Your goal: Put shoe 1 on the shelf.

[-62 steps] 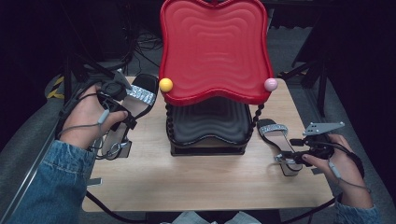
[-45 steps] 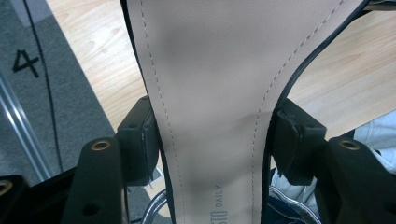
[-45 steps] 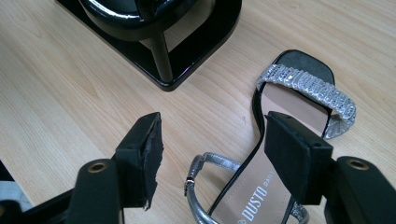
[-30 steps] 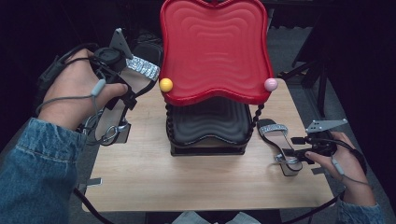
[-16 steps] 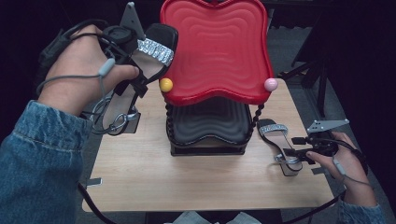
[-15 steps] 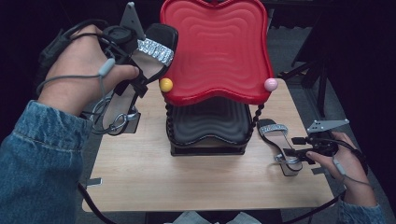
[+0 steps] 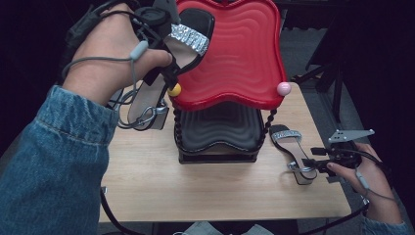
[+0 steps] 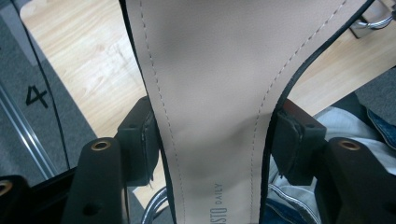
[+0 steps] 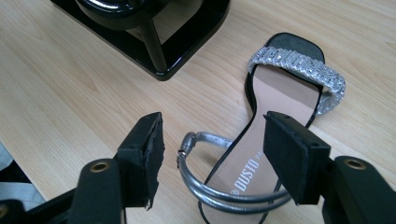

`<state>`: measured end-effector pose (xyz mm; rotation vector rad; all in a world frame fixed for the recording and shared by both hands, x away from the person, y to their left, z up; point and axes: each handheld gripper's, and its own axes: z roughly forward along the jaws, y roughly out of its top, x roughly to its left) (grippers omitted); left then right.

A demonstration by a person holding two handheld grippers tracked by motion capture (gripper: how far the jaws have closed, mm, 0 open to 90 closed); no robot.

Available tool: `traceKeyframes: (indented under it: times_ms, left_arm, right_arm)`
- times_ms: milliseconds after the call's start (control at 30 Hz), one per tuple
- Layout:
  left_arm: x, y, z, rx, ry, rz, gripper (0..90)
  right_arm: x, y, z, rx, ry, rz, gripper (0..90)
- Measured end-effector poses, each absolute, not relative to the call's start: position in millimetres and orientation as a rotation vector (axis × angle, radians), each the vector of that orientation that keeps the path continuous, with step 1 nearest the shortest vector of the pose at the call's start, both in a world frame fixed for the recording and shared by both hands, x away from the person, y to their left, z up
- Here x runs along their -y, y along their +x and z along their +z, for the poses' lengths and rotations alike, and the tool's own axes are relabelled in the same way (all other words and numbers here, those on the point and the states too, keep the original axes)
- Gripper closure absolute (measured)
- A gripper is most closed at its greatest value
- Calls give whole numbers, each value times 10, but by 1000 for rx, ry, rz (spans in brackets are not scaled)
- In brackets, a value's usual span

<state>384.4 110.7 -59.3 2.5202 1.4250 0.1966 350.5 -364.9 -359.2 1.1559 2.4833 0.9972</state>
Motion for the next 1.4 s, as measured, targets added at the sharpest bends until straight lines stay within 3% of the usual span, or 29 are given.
traceKeyframes:
  times_ms: [733, 1400]
  left_arm:
    - [-509, 4264, -486, -1414, 2526, 151, 411]
    - [-299, 4629, -552, -1467, 2403, 189, 411]
  right_arm:
    - [3692, 3487, -3608, -2485, 1158, 1016, 387]
    - [3775, 3360, -3632, -2466, 1191, 996, 386]
